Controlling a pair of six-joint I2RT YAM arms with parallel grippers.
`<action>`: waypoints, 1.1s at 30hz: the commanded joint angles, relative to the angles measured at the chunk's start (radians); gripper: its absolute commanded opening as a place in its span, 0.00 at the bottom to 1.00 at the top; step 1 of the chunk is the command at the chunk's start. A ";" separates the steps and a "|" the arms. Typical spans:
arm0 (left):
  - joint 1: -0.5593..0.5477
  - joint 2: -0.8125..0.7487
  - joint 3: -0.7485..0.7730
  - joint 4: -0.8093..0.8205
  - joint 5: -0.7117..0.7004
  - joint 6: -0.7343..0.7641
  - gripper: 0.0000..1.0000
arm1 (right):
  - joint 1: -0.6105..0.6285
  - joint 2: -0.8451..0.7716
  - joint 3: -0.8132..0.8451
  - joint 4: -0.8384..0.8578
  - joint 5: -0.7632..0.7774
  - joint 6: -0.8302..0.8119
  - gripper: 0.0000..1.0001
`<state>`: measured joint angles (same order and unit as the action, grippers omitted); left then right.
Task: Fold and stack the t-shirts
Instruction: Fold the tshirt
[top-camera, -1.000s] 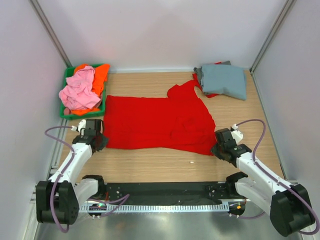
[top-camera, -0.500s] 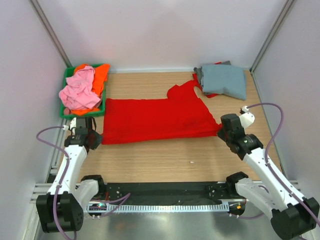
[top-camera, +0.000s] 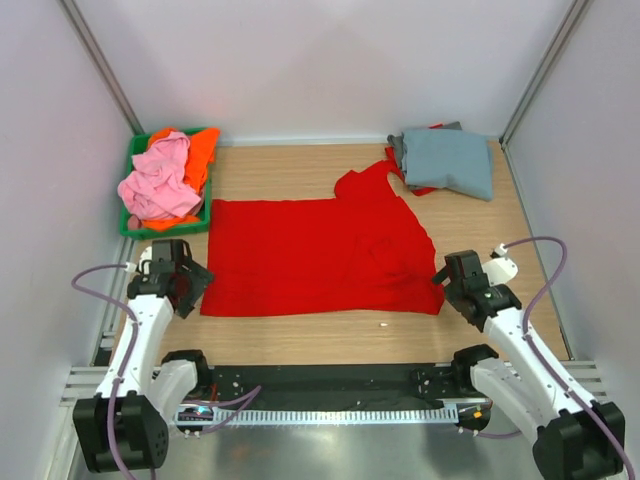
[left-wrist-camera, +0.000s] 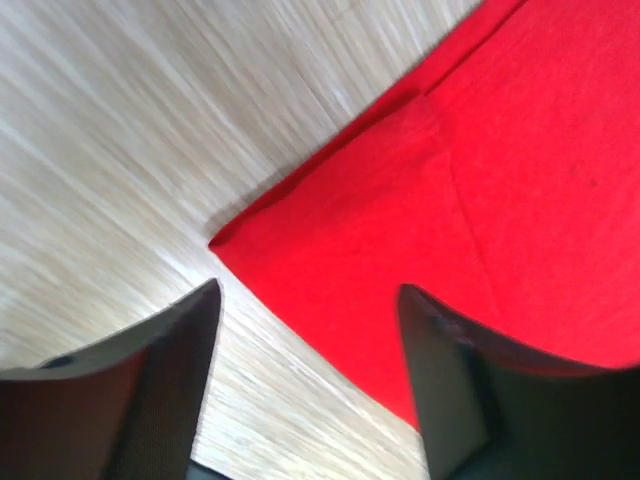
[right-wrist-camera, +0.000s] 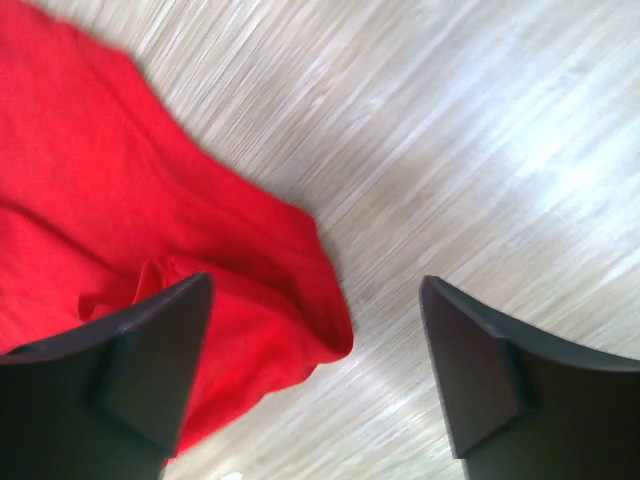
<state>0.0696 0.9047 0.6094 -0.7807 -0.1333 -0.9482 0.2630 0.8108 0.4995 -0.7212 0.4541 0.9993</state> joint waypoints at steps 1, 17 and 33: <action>0.009 -0.032 0.087 -0.064 -0.054 0.012 0.75 | -0.036 -0.080 -0.009 -0.018 0.066 0.062 0.99; -0.304 0.166 0.032 0.285 0.052 0.036 0.66 | 0.074 0.172 0.114 0.344 -0.407 -0.209 0.84; -0.386 0.326 -0.212 0.442 0.100 0.000 0.65 | 0.267 0.122 -0.211 0.383 -0.292 -0.051 0.85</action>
<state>-0.3115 1.2072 0.4889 -0.2531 -0.0391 -0.9394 0.4911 0.9421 0.3340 -0.2256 0.1287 0.9012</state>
